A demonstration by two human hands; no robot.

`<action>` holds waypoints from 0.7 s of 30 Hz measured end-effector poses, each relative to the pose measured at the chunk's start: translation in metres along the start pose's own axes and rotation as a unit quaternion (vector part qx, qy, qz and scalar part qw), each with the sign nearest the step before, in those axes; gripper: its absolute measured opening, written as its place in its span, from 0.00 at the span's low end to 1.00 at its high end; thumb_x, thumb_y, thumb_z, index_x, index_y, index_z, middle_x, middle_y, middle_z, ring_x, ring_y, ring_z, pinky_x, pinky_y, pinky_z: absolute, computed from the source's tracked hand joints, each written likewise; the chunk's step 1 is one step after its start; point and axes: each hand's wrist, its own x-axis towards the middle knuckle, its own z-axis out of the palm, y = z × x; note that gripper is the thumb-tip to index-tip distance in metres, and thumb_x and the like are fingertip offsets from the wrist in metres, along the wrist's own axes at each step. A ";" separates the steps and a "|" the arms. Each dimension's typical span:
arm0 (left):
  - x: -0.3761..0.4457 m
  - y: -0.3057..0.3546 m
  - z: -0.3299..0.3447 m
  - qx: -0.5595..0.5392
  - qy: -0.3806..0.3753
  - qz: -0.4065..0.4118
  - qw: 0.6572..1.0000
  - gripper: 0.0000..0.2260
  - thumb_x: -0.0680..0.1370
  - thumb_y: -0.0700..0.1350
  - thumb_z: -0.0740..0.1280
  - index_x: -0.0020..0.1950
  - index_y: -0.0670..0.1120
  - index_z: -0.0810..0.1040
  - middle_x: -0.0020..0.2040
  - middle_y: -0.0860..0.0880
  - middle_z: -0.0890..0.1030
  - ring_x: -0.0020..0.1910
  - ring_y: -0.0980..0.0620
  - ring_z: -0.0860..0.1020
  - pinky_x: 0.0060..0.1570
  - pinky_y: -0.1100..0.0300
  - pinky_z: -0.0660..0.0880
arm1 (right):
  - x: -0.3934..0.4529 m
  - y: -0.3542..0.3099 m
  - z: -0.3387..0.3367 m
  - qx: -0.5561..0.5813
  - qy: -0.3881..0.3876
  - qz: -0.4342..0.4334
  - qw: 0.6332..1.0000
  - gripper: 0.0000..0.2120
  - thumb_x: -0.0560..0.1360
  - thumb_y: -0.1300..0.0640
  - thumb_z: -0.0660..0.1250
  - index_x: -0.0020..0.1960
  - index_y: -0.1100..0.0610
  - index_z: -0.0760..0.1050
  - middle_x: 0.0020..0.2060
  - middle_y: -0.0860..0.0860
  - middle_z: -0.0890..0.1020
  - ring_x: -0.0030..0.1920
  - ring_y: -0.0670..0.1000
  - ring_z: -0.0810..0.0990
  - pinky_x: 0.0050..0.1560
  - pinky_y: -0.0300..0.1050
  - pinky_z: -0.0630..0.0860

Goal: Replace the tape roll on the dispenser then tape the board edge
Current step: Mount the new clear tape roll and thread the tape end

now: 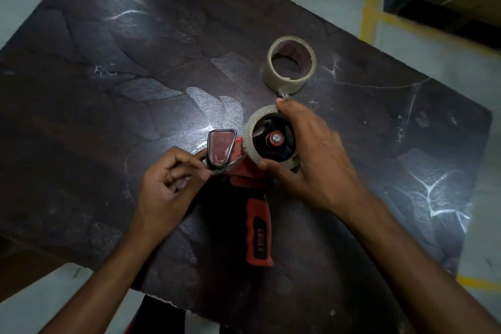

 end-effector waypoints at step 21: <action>0.042 -0.001 -0.038 0.034 -0.155 -0.062 0.985 0.04 0.75 0.55 0.70 0.43 0.57 0.83 0.43 0.59 0.88 0.45 0.67 0.85 0.47 0.74 0.75 | 0.036 -0.020 0.029 -0.193 -0.022 -0.038 0.980 0.41 0.77 0.27 0.56 0.79 0.54 0.68 0.79 0.53 0.72 0.73 0.63 0.72 0.61 0.60 0.72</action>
